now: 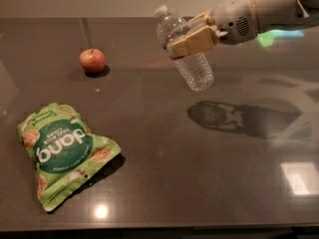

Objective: Place water bottle upright

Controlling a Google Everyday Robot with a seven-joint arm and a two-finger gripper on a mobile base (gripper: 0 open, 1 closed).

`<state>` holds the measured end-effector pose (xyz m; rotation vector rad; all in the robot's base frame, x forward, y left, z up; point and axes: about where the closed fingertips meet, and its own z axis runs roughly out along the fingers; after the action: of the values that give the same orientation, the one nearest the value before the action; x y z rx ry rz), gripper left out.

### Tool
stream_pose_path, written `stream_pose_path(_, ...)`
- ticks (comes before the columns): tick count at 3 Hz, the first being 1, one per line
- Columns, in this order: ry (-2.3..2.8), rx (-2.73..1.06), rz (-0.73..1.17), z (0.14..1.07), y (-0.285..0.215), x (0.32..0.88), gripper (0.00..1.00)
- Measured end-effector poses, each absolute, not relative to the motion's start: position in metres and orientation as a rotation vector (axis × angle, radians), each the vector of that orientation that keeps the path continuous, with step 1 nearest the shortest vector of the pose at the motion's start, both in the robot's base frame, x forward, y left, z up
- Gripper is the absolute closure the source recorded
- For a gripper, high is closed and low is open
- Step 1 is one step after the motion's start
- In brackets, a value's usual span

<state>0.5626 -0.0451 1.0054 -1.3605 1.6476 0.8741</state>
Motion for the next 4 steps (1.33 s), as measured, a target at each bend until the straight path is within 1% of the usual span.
stream_pose_path(4,1.459,-1.044,0.967,1.002,-0.089,0.553,1.0)
